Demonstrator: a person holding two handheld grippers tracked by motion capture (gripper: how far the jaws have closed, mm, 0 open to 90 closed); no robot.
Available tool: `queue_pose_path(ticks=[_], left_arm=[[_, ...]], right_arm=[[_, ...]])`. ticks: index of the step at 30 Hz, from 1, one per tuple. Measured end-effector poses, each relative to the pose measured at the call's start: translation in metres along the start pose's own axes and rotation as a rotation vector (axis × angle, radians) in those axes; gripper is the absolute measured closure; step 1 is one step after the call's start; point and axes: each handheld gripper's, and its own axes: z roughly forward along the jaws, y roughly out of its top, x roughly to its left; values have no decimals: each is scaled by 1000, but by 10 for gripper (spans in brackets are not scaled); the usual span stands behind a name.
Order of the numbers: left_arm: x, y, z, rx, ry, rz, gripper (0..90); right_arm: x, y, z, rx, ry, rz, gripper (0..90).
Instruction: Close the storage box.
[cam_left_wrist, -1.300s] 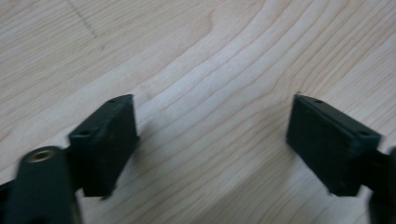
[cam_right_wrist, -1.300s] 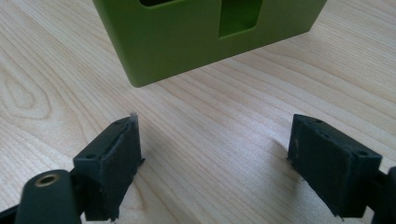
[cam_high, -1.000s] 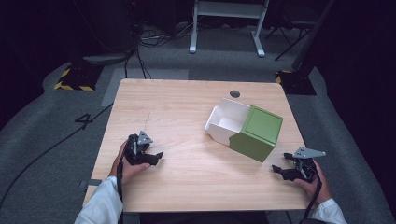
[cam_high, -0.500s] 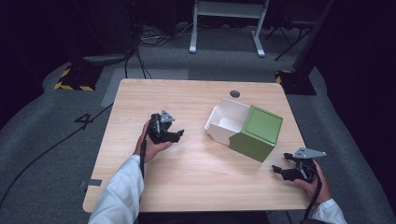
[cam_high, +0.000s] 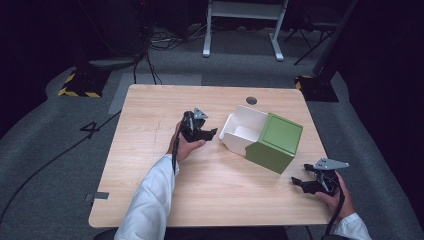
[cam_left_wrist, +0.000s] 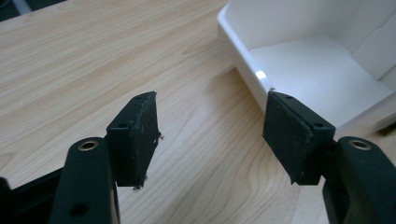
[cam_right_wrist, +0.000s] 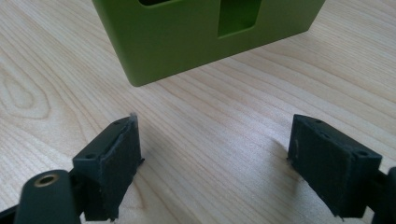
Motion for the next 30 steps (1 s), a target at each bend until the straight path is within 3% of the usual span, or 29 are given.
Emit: queue_pose_path(ticks=[4, 9, 10, 12, 20, 30], left_arm=[[-8, 4, 9, -4, -49, 0, 408], [-14, 6, 17, 8, -61, 8, 414], [-14, 6, 21, 12, -87, 7, 417], [-17, 6, 26, 29, -92, 0, 425], [-19, 5, 41, 40, -150, -10, 568], [-24, 9, 44, 12, -126, -26, 691]], right_arm=[[0, 0, 0, 0, 0, 0, 172], [0, 0, 0, 0, 0, 0, 172], [0, 0, 0, 0, 0, 0, 172], [0, 0, 0, 0, 0, 0, 172], [0, 0, 0, 0, 0, 0, 172], [0, 0, 0, 0, 0, 0, 172]])
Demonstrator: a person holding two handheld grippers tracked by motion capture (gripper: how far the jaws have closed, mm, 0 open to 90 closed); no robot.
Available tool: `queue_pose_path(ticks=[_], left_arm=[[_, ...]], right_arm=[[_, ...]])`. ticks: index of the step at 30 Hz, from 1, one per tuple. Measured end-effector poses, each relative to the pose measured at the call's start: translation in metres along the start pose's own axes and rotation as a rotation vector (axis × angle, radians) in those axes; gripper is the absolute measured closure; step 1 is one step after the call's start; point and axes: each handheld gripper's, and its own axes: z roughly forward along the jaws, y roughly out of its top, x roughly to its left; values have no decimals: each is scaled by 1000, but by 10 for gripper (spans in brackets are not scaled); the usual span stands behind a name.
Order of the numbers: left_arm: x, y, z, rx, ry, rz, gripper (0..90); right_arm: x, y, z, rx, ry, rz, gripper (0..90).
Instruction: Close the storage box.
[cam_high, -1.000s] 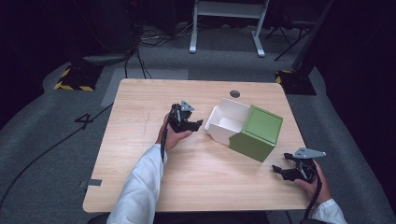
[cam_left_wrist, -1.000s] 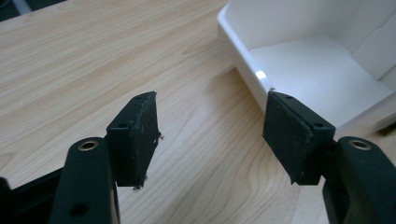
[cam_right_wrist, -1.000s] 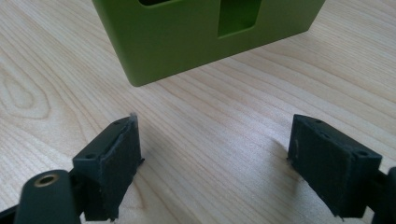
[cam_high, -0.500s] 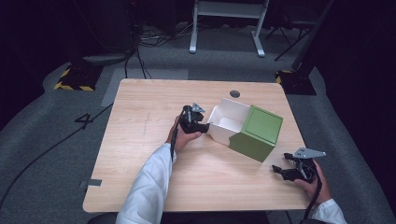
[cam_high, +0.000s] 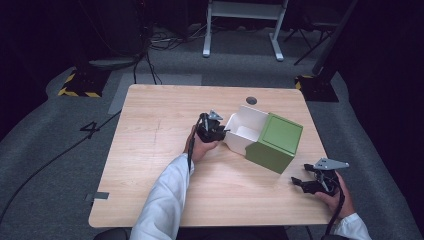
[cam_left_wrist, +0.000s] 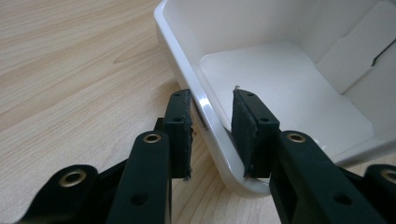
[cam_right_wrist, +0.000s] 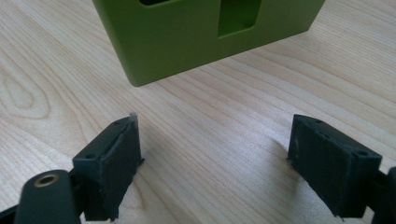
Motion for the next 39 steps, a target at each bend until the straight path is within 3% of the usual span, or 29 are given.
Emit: queue_pose_path(ticks=[7, 11, 14, 22, 30, 39], left_arm=[[-9, 8, 3, -26, -3, -4, 743], [-18, 10, 9, -3, -19, 10, 737], [-24, 10, 15, -10, -41, 0, 725], [-40, 16, 19, -23, -61, 28, 702], [-56, 15, 26, 0, -78, 31, 664], [-64, 13, 29, -3, -85, 27, 630]], right_arm=[[0, 0, 0, 0, 0, 0, 171], [0, 0, 0, 0, 0, 0, 172], [0, 0, 0, 0, 0, 0, 172], [0, 0, 0, 0, 1, 0, 172], [0, 0, 0, 0, 0, 0, 172], [0, 0, 0, 0, 1, -1, 172]])
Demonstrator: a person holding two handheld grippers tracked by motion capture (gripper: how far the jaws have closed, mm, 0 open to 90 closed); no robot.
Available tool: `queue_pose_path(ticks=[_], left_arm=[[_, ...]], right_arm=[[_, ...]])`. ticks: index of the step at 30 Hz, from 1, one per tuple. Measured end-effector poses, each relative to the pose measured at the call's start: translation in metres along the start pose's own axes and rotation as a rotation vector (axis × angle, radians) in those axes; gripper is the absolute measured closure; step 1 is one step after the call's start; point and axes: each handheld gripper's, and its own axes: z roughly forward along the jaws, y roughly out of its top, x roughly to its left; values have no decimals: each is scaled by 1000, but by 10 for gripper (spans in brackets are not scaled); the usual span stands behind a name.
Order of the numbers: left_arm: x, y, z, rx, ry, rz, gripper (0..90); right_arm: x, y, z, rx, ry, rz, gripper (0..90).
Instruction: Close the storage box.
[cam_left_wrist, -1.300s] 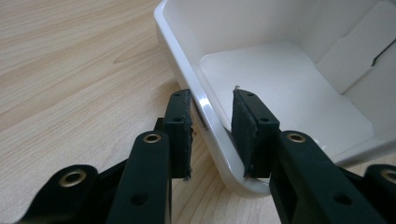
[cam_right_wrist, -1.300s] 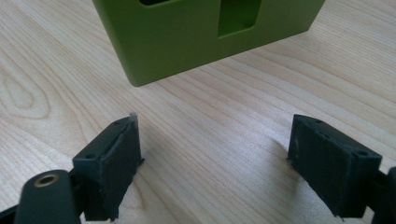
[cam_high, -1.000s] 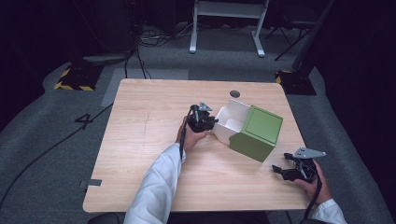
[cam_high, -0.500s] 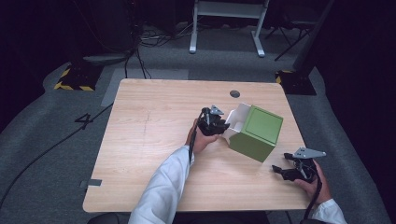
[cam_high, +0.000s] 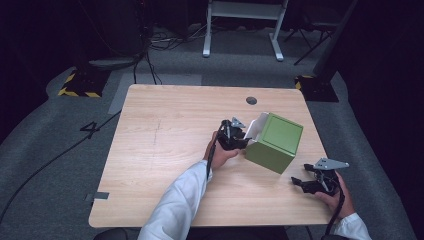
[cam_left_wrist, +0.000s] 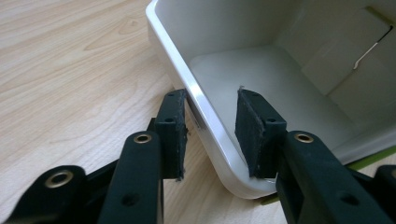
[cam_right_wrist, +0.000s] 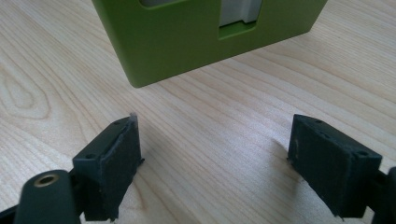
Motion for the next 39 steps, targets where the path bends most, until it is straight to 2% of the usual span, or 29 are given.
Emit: queue_pose_path(ticks=[2, 4, 6, 9, 12, 13, 14, 15, 18, 20, 22, 24, 28, 35, 36, 39], left_arm=[[-1, 0, 1, 0, -1, -1, 612], [-3, -1, 3, 3, -24, 1, 596], [-5, 0, 5, 15, -4, 11, 517], [-6, 0, 8, 16, 17, 12, 459], [-6, 0, 9, 17, 29, -1, 348], [-6, 0, 8, 23, 55, -4, 309], [-6, 0, 8, 23, 55, -4, 281], [-6, 1, 7, 28, 75, 11, 281], [-5, 2, 3, 25, 74, 25, 252], [-4, 4, -2, 19, 86, 58, 240], [-4, 6, -5, 16, 93, 74, 232], [-4, 6, -7, 13, 95, 81, 232], [-4, 10, -16, 20, 115, 133, 203], [-1, 16, -27, 9, 129, 158, 179], [-1, 18, -31, 17, 144, 183, 176], [1, 17, -40, 24, 156, 200, 171]], right_arm=[[0, 0, 0, 0, 0, 0, 171], [0, 0, 0, 0, 0, 0, 171], [0, 0, 0, 0, 0, 0, 171], [0, 0, 0, 0, 0, 0, 171], [0, 0, 0, 0, 0, 0, 171], [0, 0, 0, 0, 0, 0, 171], [0, 0, 0, 0, 0, 0, 171], [0, 0, 0, 0, 0, 0, 172], [1, 0, 0, -2, -6, -6, 170], [1, 0, 0, -1, -5, -5, 170], [0, 0, 0, 0, -3, -2, 170], [0, 0, 0, 0, -3, -2, 170], [0, 0, 0, 0, -2, 0, 170], [0, 0, 0, 0, -2, 0, 170], [0, 0, 0, 0, -1, 0, 171], [0, 0, 0, 0, 0, 1, 171]])
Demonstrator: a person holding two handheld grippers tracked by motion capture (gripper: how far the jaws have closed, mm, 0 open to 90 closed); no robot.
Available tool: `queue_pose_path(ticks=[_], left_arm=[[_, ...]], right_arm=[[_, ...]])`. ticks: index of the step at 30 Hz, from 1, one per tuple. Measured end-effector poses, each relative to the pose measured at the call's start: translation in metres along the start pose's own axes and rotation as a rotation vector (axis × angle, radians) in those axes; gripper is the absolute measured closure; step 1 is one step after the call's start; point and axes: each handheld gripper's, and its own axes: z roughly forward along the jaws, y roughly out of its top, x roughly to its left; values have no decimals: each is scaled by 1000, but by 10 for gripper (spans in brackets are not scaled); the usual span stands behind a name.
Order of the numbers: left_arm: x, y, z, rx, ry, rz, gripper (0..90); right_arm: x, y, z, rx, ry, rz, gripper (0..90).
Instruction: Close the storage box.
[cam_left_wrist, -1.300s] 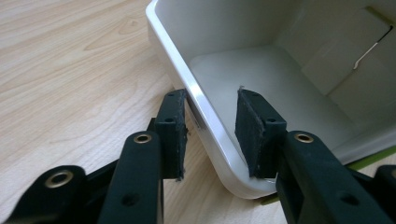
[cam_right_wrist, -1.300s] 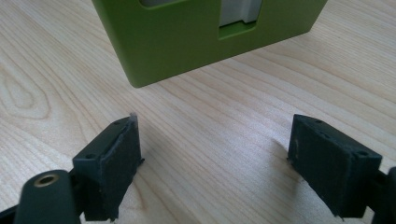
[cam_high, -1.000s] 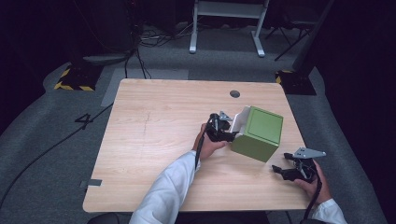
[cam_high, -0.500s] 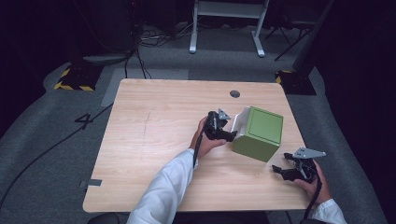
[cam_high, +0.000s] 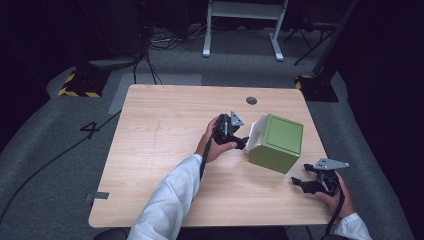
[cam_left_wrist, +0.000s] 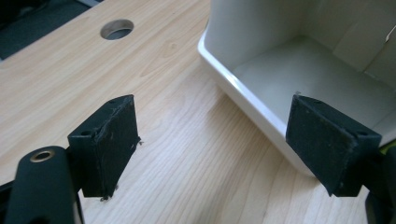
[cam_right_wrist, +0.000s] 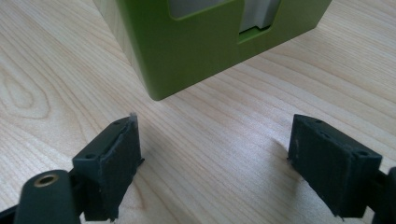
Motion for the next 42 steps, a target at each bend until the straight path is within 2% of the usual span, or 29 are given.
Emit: queue_pose_path(ticks=[9, 11, 19, 23, 25, 29, 32, 37, 42], left_arm=[[12, -8, -18, 15, 38, 33, 166], [14, -11, -24, 35, 63, 66, 166], [14, -18, -38, 62, 99, 129, 167], [15, -27, -52, 88, 128, 185, 171], [16, -30, -55, 95, 132, 187, 171], [20, -41, -66, 118, 169, 201, 170], [22, -45, -71, 121, 185, 190, 168], [27, -55, -88, 145, 171, 165, 167], [27, -63, -99, 158, 176, 180, 167]], right_arm=[[0, 0, 0, 0, 0, 0, 171], [0, 0, 0, 0, 0, 0, 171], [1, 0, 0, 0, -6, -4, 168], [1, 0, 0, 0, -6, -2, 168], [1, 0, 0, 0, -6, -2, 168], [1, 0, 0, -2, -9, -6, 168], [1, 0, 0, -1, -8, -4, 168], [1, 0, 0, -1, -9, -3, 168], [1, 0, 0, 0, -8, -3, 168]])
